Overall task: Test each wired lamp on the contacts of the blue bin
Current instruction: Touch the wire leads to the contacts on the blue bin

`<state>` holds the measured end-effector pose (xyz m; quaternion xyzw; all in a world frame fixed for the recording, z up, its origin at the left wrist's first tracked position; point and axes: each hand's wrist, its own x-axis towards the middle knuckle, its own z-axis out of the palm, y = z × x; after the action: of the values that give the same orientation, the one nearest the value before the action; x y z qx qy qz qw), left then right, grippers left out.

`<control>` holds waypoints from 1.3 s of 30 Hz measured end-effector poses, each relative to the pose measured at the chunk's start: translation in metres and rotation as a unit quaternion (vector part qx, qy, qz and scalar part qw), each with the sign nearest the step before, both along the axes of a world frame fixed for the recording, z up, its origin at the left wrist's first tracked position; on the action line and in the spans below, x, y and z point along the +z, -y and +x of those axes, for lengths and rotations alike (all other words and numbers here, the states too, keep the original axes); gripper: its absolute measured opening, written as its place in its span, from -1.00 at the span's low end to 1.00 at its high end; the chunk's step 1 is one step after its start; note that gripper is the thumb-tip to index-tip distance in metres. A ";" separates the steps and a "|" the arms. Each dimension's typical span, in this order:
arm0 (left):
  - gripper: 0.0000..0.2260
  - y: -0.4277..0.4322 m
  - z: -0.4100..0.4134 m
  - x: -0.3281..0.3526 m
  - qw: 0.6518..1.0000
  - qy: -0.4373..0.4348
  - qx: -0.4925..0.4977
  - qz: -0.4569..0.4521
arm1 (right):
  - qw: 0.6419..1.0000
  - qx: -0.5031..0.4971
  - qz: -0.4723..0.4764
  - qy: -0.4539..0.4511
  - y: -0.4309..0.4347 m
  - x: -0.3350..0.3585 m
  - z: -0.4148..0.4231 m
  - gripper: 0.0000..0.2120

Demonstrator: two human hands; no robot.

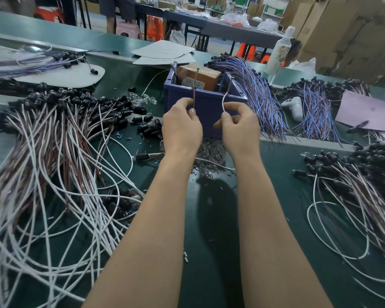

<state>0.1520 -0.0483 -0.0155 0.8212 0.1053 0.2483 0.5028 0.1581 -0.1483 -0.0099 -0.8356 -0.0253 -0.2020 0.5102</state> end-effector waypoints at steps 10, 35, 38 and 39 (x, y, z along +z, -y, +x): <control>-0.71 0.006 -0.001 0.000 1.000 -0.021 -0.006 -0.008 | 1.000 0.006 0.001 -0.003 -0.001 0.001 -0.001 -0.80; -0.71 0.013 -0.005 -0.003 0.998 0.005 0.031 -0.049 | 1.000 -0.016 0.007 -0.023 0.003 0.002 -0.001 -0.79; -0.71 0.014 -0.006 -0.004 0.998 0.023 0.039 -0.048 | 0.999 -0.024 0.007 -0.028 0.003 0.003 -0.002 -0.79; -0.71 0.014 -0.007 -0.004 0.998 0.030 0.041 -0.046 | 0.999 -0.027 0.009 -0.030 0.003 0.003 -0.003 -0.79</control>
<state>0.1449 -0.0623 -0.0199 0.7841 0.1350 0.2886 0.5327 0.1554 -0.1511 -0.0064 -0.8373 0.0142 -0.1907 0.5122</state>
